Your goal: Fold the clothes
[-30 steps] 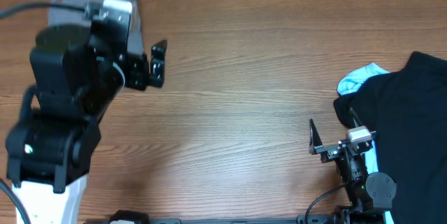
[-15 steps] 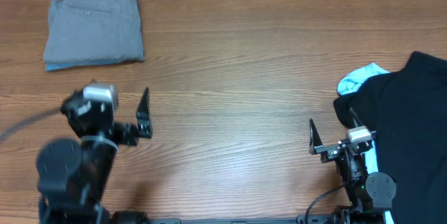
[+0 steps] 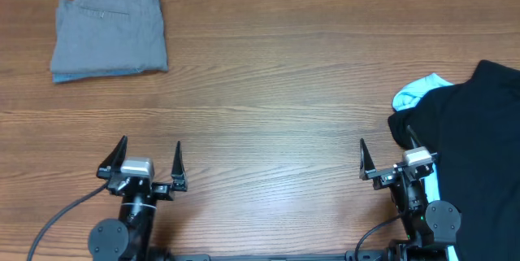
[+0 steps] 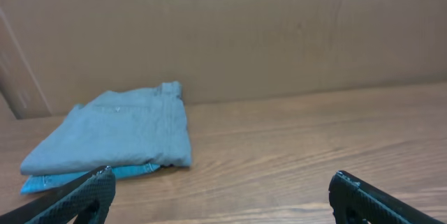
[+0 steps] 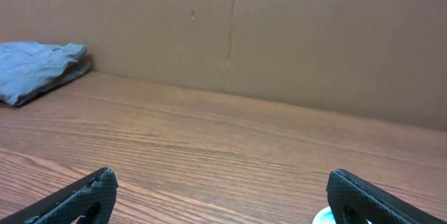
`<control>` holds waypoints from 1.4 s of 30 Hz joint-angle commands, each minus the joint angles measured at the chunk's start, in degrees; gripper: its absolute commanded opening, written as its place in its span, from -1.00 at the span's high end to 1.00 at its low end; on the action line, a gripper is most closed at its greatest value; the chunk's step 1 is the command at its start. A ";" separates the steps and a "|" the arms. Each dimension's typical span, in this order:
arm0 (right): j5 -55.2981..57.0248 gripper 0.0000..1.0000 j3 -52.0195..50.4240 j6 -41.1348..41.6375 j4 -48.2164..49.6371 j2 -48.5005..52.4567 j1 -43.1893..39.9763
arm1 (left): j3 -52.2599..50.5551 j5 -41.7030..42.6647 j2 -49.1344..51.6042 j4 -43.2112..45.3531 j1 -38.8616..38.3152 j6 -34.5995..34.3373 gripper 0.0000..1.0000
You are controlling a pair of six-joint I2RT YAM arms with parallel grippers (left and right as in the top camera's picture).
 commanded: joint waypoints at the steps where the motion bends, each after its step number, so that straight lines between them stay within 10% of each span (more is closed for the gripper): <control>1: -0.44 -1.00 -0.61 0.02 0.35 -0.68 -0.22 | -5.25 -1.88 -1.86 3.87 0.31 -0.42 -1.00; 9: -0.44 -1.00 -0.61 0.02 0.35 -0.68 -0.22 | -17.38 -2.12 -1.88 14.69 0.17 -1.01 -1.00; 42: -0.44 -1.00 -0.61 0.02 0.35 -0.68 -0.22 | -17.22 -2.27 -1.81 12.81 0.24 -0.74 -1.00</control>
